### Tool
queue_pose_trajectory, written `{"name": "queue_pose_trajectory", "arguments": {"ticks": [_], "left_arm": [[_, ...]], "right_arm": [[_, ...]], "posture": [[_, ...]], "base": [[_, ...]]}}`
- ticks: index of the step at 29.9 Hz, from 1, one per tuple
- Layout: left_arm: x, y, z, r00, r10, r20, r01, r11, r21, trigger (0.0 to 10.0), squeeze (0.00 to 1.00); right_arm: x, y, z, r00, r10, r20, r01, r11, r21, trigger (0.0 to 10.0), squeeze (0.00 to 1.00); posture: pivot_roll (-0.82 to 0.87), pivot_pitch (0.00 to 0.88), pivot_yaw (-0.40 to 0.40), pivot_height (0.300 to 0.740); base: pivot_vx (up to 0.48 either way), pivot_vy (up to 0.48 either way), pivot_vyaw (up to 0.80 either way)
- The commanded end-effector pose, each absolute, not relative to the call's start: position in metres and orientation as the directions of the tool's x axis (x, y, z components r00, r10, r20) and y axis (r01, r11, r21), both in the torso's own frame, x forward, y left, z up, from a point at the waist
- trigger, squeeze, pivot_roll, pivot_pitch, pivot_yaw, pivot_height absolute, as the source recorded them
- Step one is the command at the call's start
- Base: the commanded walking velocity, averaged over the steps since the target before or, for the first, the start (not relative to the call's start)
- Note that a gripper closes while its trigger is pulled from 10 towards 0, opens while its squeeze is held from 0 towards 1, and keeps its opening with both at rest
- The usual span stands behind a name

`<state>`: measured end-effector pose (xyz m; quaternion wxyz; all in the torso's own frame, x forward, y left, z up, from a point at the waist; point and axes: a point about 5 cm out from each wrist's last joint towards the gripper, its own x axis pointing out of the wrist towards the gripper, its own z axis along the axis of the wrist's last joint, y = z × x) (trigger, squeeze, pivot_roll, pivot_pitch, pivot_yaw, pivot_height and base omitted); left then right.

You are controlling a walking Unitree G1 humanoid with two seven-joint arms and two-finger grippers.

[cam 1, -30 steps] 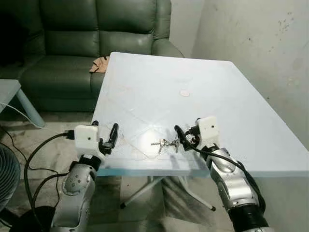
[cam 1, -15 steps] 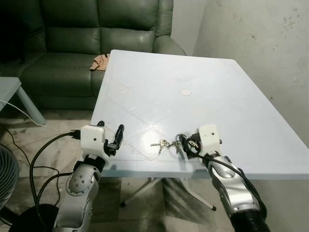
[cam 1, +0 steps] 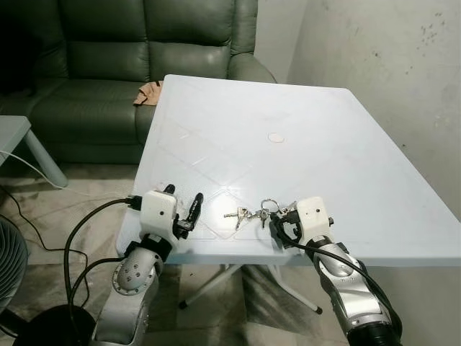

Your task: Hang keys on a hook

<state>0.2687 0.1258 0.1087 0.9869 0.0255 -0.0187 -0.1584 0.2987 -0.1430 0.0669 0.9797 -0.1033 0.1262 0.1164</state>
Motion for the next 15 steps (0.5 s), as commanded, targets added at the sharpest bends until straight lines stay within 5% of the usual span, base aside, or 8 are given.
{"name": "queue_pose_trajectory", "arguments": {"ticks": [1,7,15], "left_arm": [[0.2671,0.1216,0.1101,0.939,-0.343,0.029,0.34,0.937,0.077,10.0,0.0],[0.2651,0.1161,0.1068,0.93,-0.368,0.015,0.365,0.926,0.091,10.0,0.0],[0.2655,0.1152,0.1058,0.929,-0.37,0.01,0.368,0.925,0.101,10.0,0.0]], "right_arm": [[0.3003,-0.1424,0.0715,0.949,0.194,-0.249,-0.241,0.955,-0.172,4.6,0.0],[0.3015,-0.1405,0.073,0.952,0.184,-0.245,-0.227,0.961,-0.159,1.8,0.0],[0.3026,-0.1395,0.0738,0.954,0.177,-0.241,-0.217,0.964,-0.154,0.0,0.0]], "posture": [[-0.08,0.0,-0.068,0.74],[-0.08,0.0,-0.065,0.74],[-0.08,0.0,-0.063,0.74]], "base": [[0.0,0.0,0.0],[0.0,0.0,0.0],[0.0,0.0,0.0]]}}
